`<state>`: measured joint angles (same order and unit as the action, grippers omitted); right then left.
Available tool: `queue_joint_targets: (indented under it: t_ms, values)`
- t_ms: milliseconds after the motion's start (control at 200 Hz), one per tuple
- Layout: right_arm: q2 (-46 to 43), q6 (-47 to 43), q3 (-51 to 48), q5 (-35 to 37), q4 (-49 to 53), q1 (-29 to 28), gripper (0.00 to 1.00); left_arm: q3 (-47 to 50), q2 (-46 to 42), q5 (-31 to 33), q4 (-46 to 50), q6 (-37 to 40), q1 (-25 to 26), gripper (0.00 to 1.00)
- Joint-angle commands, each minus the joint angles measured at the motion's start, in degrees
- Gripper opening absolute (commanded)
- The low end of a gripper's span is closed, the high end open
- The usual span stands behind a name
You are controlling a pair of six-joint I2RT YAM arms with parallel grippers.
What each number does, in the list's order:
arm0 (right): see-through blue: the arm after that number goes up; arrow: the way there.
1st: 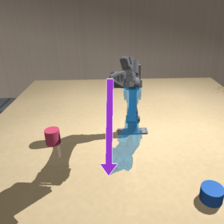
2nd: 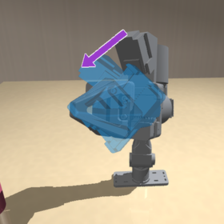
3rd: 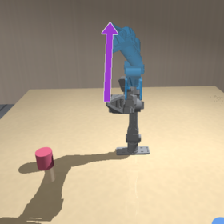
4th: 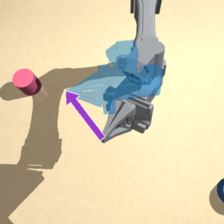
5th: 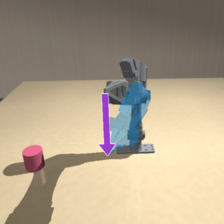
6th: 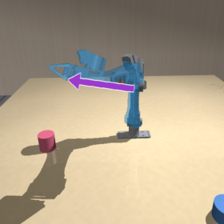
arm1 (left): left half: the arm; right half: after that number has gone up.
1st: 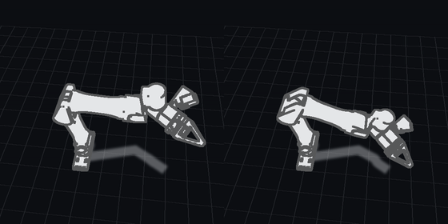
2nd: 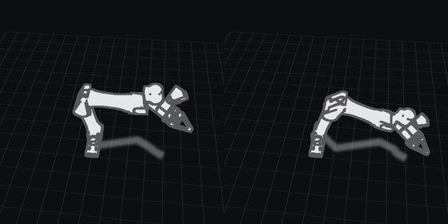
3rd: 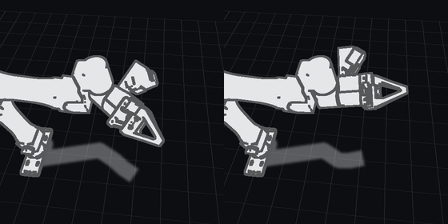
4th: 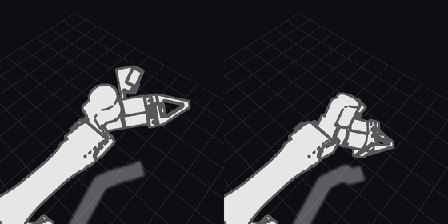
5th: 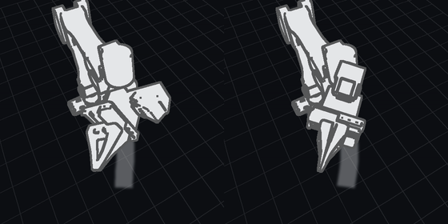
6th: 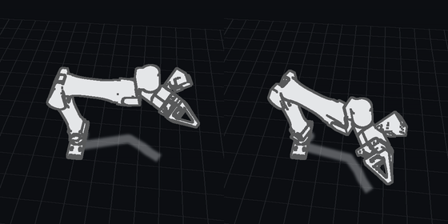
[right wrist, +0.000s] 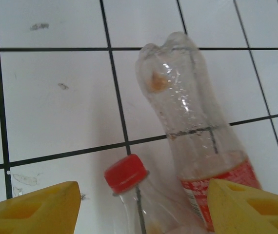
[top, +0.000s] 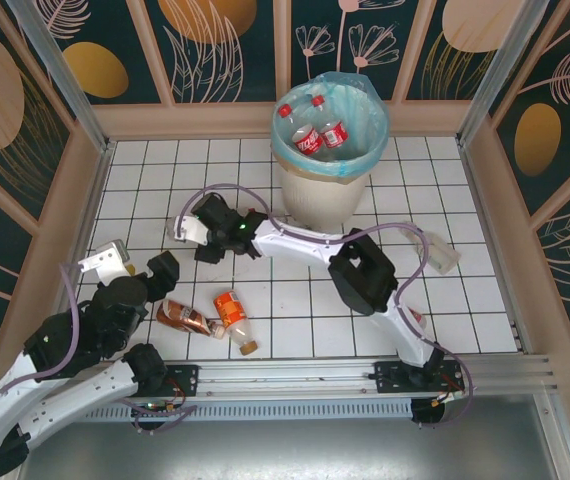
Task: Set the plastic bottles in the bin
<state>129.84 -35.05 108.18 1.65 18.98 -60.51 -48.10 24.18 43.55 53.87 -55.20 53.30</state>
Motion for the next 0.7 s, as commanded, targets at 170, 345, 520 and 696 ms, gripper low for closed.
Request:
queue_joint_targets:
  t_ms: [170,345,520,696]
  values:
    - [6.1,-3.5,6.0,5.4,4.0,-0.9,0.70,2.2,-2.1,-1.8,1.7,-1.3,-0.2,0.89]
    - [7.7,-6.5,6.0,8.2,3.1,-1.3,0.70,2.5,-2.5,-2.8,1.5,-1.2,-0.2,0.89]
    - [9.0,-9.8,5.8,10.2,2.2,-1.7,0.67,3.0,-2.4,-3.4,0.3,-0.7,-0.2,0.89]
    - [8.8,-12.1,5.4,11.3,0.5,-2.4,0.50,2.7,-2.2,-3.7,-0.3,-0.3,-0.2,0.89]
